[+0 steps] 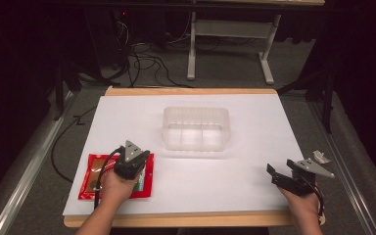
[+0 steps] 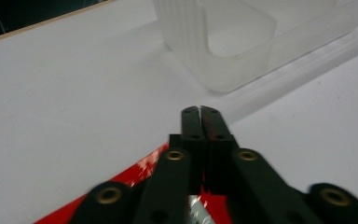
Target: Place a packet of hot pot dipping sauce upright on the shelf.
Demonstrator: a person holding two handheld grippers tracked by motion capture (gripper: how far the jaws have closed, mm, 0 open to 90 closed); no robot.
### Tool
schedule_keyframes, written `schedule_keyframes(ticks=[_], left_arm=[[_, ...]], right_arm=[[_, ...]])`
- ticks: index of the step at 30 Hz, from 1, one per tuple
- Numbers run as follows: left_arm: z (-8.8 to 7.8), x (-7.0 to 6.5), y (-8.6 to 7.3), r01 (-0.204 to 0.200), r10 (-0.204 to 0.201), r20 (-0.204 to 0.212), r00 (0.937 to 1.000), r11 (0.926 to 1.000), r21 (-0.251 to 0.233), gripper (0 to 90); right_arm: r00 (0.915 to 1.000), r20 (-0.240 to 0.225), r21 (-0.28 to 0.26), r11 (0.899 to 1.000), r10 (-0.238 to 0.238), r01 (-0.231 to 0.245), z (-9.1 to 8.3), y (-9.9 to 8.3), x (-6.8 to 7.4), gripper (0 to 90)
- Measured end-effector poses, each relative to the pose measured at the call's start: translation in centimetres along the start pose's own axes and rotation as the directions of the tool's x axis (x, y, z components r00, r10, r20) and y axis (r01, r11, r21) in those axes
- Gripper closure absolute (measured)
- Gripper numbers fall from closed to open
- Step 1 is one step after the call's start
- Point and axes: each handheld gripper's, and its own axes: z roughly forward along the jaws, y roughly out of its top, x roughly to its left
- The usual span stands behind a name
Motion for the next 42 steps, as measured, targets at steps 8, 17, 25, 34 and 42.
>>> schedule_keyframes(ticks=[8,17,25,34,42], left_arm=[[-4.4,1.2,-1.7,-0.007,0.007,0.003,1.0,0.9978,0.066,41.5],[-6.3,-1.9,-2.7,-0.047,0.042,0.031,0.9986,0.9818,0.184,22.8],[-6.5,-2.5,-7.0,-0.138,0.142,-0.003,0.9898,0.9649,0.223,18.7],[-5.7,-2.4,-6.6,-0.195,0.196,0.02,0.9804,0.9561,0.218,25.0],[-6.3,-1.0,-4.8,-0.152,0.155,-0.009,0.9878,0.9769,0.15,35.1]], right_arm=[[0.993,-0.097,-0.002,0.998,-0.068,0.068,4.7,2.8,3.4,20.2],[0.9888,-0.13,-0.015,0.997,-0.073,0.072,6.2,4.0,4.8,20.3],[0.9925,-0.112,-0.021,0.999,-0.048,0.046,5.2,3.6,3.8,20.5],[0.9975,-0.071,-0.023,1.0,0.008,-0.009,4.1,3.0,1.9,21.9],[0.9971,-0.076,-0.019,1.0,-0.003,0.001,4.4,3.2,2.2,22.2]])
